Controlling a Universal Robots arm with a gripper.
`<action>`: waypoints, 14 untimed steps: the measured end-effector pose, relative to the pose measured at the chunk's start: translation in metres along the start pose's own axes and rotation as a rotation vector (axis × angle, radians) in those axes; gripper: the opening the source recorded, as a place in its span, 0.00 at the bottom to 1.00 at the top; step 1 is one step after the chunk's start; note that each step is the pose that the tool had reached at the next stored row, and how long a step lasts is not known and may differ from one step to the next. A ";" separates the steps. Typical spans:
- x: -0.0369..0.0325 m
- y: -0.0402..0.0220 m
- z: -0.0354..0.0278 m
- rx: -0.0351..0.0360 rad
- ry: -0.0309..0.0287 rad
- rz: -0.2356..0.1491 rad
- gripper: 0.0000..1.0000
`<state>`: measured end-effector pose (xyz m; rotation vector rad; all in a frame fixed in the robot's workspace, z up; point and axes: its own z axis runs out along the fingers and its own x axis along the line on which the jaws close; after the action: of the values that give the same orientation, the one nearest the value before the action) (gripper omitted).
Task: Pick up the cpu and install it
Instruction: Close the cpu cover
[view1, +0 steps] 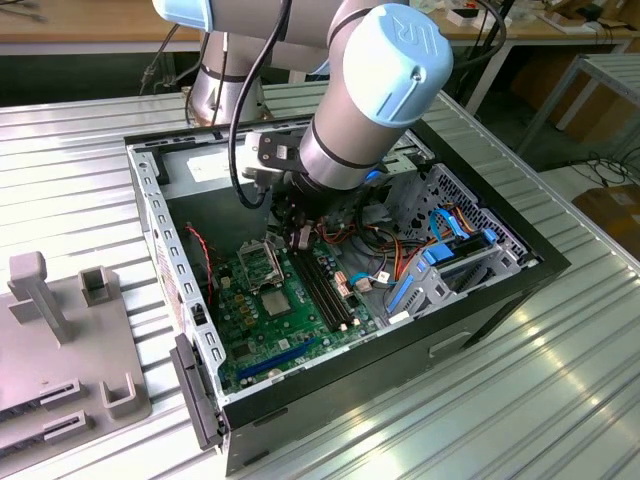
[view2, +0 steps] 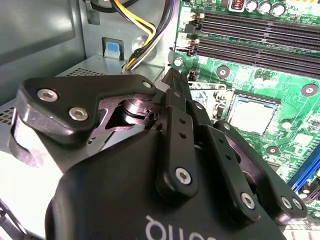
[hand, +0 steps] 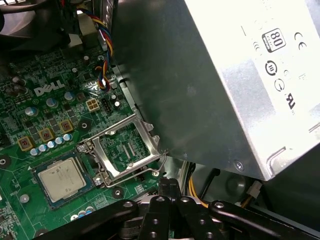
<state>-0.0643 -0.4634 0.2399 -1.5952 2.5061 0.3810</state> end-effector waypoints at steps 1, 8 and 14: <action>0.0000 0.0000 0.0000 0.0000 -0.0001 0.000 0.11; 0.0000 0.0000 0.0000 -0.0003 -0.0007 0.000 0.11; 0.0000 0.0000 0.0000 -0.0004 -0.0010 0.000 0.11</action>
<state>-0.0643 -0.4634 0.2399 -1.5948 2.5055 0.3822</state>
